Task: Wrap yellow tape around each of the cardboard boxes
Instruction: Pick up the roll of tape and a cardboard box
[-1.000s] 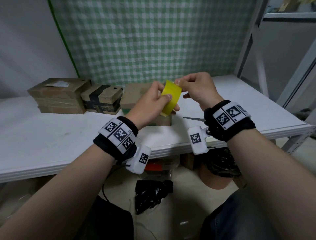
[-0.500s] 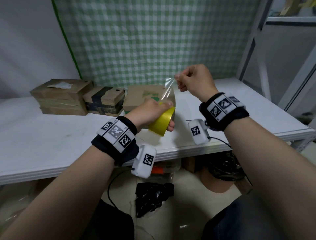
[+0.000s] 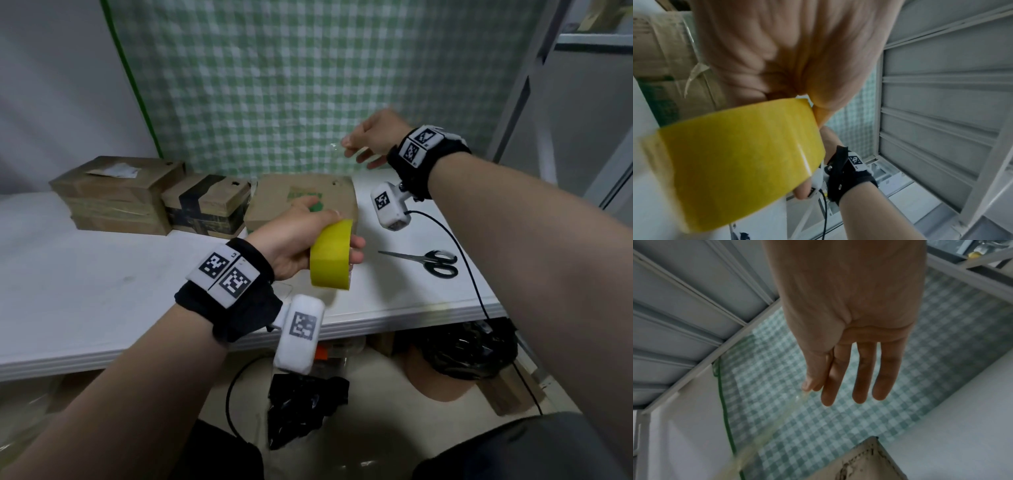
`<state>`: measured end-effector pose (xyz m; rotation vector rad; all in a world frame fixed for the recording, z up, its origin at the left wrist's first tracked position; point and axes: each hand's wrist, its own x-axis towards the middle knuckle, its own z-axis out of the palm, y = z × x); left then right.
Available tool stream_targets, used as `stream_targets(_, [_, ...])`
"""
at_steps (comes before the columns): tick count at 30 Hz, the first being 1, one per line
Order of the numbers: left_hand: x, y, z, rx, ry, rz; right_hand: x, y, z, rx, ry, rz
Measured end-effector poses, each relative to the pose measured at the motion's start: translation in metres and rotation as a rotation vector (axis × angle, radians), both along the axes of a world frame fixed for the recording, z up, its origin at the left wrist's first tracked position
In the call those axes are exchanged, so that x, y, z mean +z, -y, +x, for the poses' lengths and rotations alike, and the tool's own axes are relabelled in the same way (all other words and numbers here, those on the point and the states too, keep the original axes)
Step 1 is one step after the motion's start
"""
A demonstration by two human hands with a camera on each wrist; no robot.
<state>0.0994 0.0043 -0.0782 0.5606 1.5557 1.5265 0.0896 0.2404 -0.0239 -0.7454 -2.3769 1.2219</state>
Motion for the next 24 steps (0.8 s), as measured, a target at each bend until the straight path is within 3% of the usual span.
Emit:
stream_targets(10, [0.008, -0.013, -0.008, -0.008, 0.056, 0.018, -0.013, -0.025, -0.019, 0.047, 0.144, 0.002])
stream_targets(24, [0.001, -0.020, -0.015, -0.023, 0.047, -0.065, -0.043, -0.035, -0.034, 0.057, 0.135, -0.037])
